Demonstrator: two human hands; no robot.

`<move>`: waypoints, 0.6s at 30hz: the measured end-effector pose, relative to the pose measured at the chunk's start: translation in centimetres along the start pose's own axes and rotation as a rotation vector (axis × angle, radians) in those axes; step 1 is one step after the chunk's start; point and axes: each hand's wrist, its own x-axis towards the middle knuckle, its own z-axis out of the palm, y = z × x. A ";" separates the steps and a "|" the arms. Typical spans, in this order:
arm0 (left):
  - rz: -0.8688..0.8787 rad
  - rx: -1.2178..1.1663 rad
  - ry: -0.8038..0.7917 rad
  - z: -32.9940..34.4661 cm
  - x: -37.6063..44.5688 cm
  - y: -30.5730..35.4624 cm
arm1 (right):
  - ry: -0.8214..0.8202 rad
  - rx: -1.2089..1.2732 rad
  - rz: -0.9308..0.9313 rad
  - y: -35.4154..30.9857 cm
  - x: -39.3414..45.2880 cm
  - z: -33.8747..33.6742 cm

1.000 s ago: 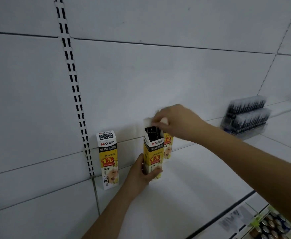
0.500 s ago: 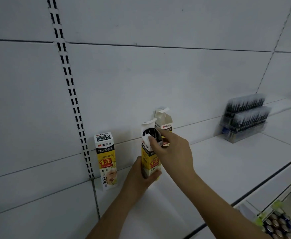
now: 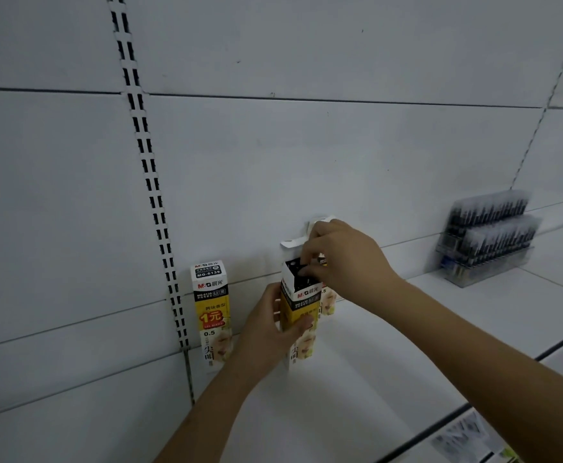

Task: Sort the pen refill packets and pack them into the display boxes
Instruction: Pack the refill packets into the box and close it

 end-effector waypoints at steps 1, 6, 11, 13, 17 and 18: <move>0.006 0.009 0.005 0.0 0.0 0.2 | 0.042 0.039 0.018 0.2 0.0 0.0; 0.054 0.084 0.034 -0.3 0.2 1.5 | 0.160 0.201 0.101 0.7 -0.3 -0.3; 0.023 0.123 0.012 -0.2 0.1 1.0 | 0.287 0.275 0.178 0.8 0.0 -1.2; 0.011 0.120 0.034 -0.1 -0.1 0.6 | 0.287 0.302 0.169 1.0 0.3 -1.5; -0.030 0.072 0.040 -0.2 0.0 0.7 | 0.132 0.312 0.131 1.0 0.6 -1.5; -0.037 0.066 0.031 -0.2 0.0 0.8 | 0.094 0.309 0.120 0.9 0.7 -1.5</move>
